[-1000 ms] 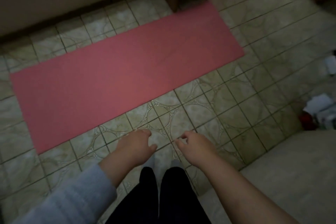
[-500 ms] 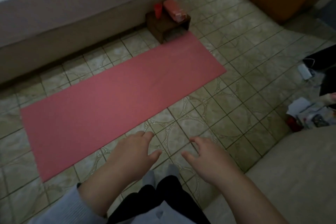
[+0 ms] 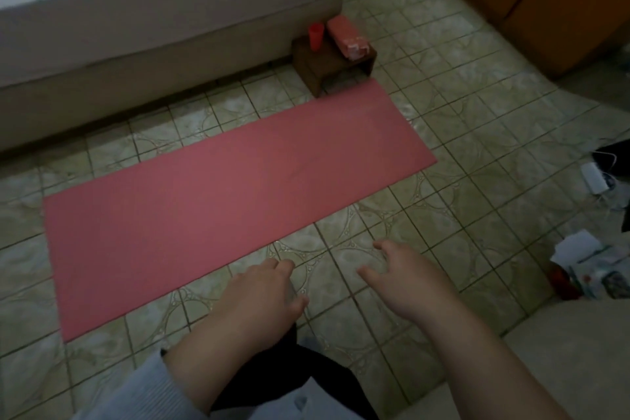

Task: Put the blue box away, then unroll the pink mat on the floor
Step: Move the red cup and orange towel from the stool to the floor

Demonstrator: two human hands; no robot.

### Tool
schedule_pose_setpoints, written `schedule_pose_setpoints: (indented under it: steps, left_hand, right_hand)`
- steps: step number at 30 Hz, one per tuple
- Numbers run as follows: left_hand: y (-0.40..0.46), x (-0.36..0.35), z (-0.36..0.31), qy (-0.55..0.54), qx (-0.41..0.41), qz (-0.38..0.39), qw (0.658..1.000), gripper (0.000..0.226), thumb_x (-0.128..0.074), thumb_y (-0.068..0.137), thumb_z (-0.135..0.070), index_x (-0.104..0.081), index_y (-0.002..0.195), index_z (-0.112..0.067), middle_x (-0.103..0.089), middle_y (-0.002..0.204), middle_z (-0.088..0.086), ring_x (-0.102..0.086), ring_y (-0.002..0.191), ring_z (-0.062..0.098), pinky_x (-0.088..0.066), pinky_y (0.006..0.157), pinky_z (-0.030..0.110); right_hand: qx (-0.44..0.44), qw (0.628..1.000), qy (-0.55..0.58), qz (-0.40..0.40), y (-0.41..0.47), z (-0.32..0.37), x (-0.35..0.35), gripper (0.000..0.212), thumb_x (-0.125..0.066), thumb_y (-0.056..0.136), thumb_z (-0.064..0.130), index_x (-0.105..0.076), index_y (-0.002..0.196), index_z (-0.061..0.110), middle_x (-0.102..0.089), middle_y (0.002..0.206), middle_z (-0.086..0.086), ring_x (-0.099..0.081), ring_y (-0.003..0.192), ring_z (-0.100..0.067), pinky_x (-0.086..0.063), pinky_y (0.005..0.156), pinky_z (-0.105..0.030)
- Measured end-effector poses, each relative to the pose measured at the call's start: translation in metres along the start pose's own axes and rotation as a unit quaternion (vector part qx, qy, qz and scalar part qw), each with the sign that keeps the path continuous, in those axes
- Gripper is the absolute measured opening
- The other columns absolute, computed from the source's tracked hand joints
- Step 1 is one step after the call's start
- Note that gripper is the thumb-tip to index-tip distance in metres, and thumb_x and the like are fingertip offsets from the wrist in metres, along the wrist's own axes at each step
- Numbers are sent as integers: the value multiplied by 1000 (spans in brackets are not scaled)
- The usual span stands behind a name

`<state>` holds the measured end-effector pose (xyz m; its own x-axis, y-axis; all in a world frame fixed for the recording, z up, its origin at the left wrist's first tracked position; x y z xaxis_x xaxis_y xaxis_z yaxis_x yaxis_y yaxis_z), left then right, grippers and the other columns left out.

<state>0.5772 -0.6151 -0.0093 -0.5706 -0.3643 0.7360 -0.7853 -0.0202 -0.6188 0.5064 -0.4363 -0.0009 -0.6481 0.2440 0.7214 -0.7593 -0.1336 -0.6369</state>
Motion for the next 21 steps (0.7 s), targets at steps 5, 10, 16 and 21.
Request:
schedule_pose_setpoints:
  steps: [5,10,16,21]
  left_hand:
    - [53,34,10,-2,13,5,1000,54,-44,89,-52,-38,136,-25,-47,135,-2,-48,122,21,-40,99,36]
    - [134,96,16,5,14,13,1000,52,-42,91,-50,-37,136,-24,-46,137,0,-48,123,24,-39,100,36]
    - [237,191,-6,59,-14,11,998,59,-44,90,-50,-30,141,-24,-42,141,2,-46,126,25,-38,102,37]
    - [319,246,-43,64,-37,3,997,59,-45,90,-50,-32,141,-23,-44,140,4,-47,124,26,-40,102,39]
  right_hand:
    - [14,999,-10,-28,61,25,50,60,-51,87,50,-43,138,20,-50,139,-2,-50,125,-23,-40,104,-43]
    - [8,999,-2,-33,134,52,100,56,-50,87,52,-47,133,20,-53,134,-3,-53,120,-23,-42,102,-42]
    - [-36,998,48,-14,197,55,141,52,-48,90,50,-47,132,21,-53,133,-3,-52,120,-22,-42,101,-37]
    - [-69,995,73,20,246,37,166,55,-45,90,53,-43,136,24,-51,135,0,-51,121,-19,-41,101,-35]
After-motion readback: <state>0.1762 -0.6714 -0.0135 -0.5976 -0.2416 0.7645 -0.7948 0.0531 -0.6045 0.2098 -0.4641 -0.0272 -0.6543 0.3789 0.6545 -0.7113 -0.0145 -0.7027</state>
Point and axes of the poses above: each hand's wrist, its own y-axis towards the middle knuckle, its own x-axis out of the back of the hand, z = x × y, the point moved 4 cm from there along y, towards the middle knuckle
